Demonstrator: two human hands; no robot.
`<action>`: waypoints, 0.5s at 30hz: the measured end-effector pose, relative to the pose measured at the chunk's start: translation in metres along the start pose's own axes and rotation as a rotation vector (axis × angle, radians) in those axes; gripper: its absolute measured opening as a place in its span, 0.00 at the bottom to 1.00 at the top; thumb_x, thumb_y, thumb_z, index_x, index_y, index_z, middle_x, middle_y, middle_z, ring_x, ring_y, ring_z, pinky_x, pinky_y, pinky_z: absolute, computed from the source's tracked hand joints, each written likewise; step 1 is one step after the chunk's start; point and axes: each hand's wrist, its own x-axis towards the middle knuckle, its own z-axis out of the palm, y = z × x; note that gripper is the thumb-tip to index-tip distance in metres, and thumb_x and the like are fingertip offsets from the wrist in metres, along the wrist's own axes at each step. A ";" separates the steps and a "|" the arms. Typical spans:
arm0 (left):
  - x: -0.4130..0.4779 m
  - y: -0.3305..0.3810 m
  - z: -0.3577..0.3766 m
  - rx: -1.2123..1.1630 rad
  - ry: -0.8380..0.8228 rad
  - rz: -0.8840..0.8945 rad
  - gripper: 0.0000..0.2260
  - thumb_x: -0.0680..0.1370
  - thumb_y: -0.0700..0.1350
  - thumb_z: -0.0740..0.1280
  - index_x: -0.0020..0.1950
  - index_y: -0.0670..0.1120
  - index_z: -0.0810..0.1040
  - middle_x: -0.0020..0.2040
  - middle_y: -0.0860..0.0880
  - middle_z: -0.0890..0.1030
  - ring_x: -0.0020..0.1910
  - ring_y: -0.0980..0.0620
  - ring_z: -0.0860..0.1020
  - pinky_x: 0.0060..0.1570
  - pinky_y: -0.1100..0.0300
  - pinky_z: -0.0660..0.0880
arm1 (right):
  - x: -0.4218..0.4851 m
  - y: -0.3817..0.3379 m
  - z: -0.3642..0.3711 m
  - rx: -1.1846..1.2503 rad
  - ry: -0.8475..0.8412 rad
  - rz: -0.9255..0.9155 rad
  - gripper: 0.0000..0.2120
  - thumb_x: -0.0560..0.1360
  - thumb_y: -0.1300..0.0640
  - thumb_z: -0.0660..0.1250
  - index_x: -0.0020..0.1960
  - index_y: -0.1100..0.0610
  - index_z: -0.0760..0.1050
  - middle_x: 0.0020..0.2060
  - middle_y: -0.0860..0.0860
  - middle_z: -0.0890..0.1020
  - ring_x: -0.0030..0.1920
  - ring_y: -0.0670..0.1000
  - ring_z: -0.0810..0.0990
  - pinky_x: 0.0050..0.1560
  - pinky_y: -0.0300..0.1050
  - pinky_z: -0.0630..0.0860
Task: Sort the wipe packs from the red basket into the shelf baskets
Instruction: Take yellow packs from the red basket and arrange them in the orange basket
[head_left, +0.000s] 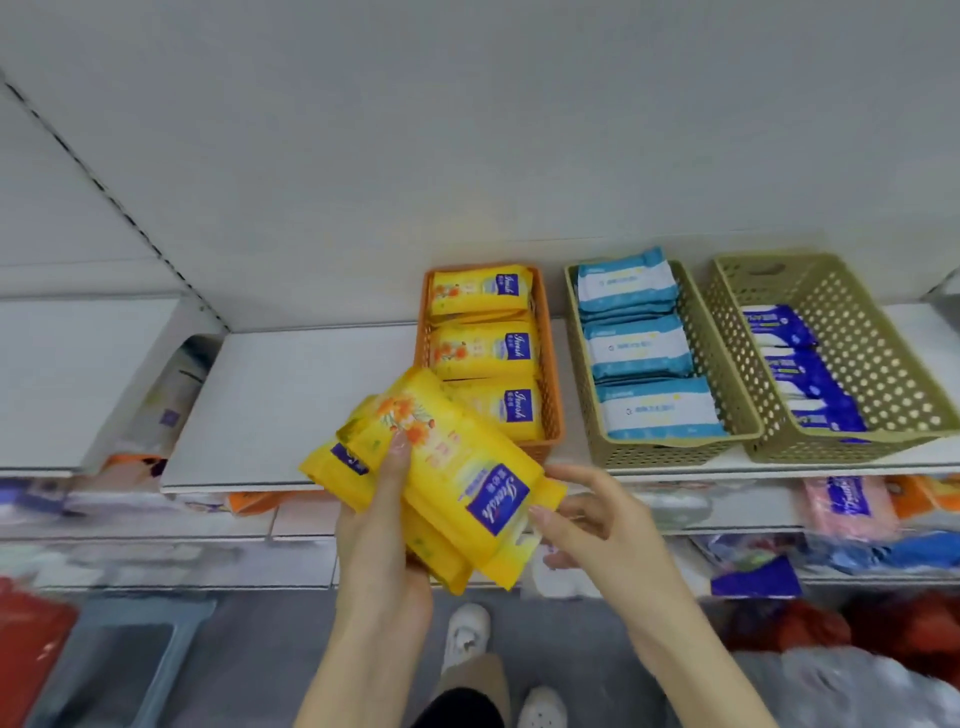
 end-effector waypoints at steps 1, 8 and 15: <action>0.003 0.001 0.004 -0.035 0.011 0.021 0.16 0.71 0.52 0.69 0.58 0.55 0.78 0.51 0.52 0.85 0.50 0.49 0.83 0.49 0.47 0.79 | 0.001 0.001 0.004 0.111 -0.001 0.050 0.17 0.68 0.57 0.73 0.56 0.54 0.76 0.42 0.57 0.85 0.41 0.52 0.83 0.37 0.42 0.79; 0.031 0.000 0.035 -0.143 0.013 -0.007 0.26 0.68 0.55 0.69 0.66 0.53 0.74 0.56 0.49 0.83 0.54 0.46 0.82 0.53 0.43 0.78 | 0.034 -0.012 0.026 0.510 0.166 0.165 0.03 0.76 0.61 0.65 0.46 0.60 0.77 0.41 0.55 0.85 0.39 0.49 0.84 0.32 0.39 0.78; 0.076 0.019 0.050 -0.118 -0.078 0.010 0.25 0.71 0.53 0.68 0.67 0.52 0.73 0.57 0.49 0.83 0.54 0.46 0.82 0.50 0.45 0.80 | 0.078 -0.041 0.062 0.513 0.198 0.067 0.19 0.66 0.56 0.71 0.55 0.60 0.78 0.49 0.55 0.85 0.48 0.53 0.85 0.43 0.46 0.82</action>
